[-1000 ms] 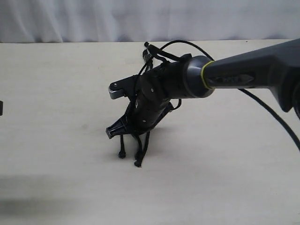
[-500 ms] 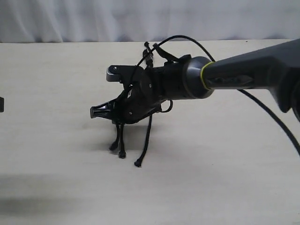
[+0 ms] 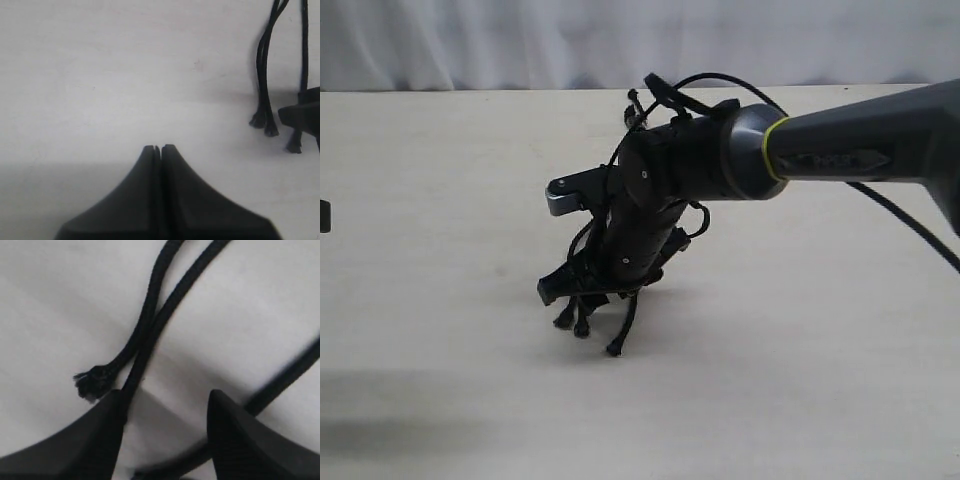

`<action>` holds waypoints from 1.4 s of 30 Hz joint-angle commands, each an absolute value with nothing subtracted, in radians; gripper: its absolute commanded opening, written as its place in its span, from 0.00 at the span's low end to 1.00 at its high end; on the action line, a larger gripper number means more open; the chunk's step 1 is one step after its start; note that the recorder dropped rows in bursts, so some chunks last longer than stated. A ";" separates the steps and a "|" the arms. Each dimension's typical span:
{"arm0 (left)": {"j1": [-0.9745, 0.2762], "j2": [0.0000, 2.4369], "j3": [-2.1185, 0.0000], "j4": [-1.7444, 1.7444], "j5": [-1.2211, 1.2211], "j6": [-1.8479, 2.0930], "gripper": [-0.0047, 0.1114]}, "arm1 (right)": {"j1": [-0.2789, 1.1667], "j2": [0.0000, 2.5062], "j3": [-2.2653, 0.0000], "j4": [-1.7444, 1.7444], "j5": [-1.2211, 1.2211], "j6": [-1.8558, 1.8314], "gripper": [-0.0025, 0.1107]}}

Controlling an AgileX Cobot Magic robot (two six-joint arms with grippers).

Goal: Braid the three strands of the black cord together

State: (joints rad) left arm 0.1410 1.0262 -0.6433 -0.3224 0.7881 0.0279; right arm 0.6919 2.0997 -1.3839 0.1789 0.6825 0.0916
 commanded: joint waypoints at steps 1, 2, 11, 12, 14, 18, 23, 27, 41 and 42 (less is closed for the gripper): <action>0.144 1.019 -0.653 -0.334 0.779 0.030 0.04 | 0.738 2.102 -1.383 0.149 0.671 0.051 0.45; 0.144 1.019 -0.653 -0.334 0.779 0.030 0.04 | 0.745 2.106 -1.383 0.132 0.669 0.053 0.45; 0.144 1.019 -0.653 -0.334 0.801 0.030 0.04 | 0.746 2.145 -1.383 0.047 0.676 0.094 0.45; 0.144 1.019 -0.653 -0.334 0.803 0.030 0.04 | 0.746 2.147 -1.383 0.041 0.676 0.102 0.45; 0.144 1.019 -0.653 -0.334 0.803 0.030 0.04 | 0.746 2.149 -1.383 0.029 0.677 0.129 0.45; 0.144 1.019 -0.653 -0.334 0.803 0.030 0.04 | 0.746 2.149 -1.383 0.038 0.666 0.155 0.45; 0.144 1.019 -0.653 -0.334 0.805 0.033 0.04 | 0.746 2.125 -1.383 0.040 0.692 0.169 0.45; 0.144 1.019 -0.653 -0.334 0.805 0.033 0.04 | 0.746 2.111 -1.383 0.083 0.694 0.187 0.45; 0.144 1.019 -0.653 -0.334 0.805 0.051 0.04 | 0.746 2.166 -1.383 0.027 0.716 0.196 0.06; 0.144 1.019 -0.653 -0.334 0.810 0.053 0.04 | 0.746 2.164 -1.383 0.019 0.720 0.196 0.06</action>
State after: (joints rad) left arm 0.1410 1.0262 -0.6455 -0.3286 0.8053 0.0394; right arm 0.7471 2.1421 -1.3876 0.0540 0.6799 0.1918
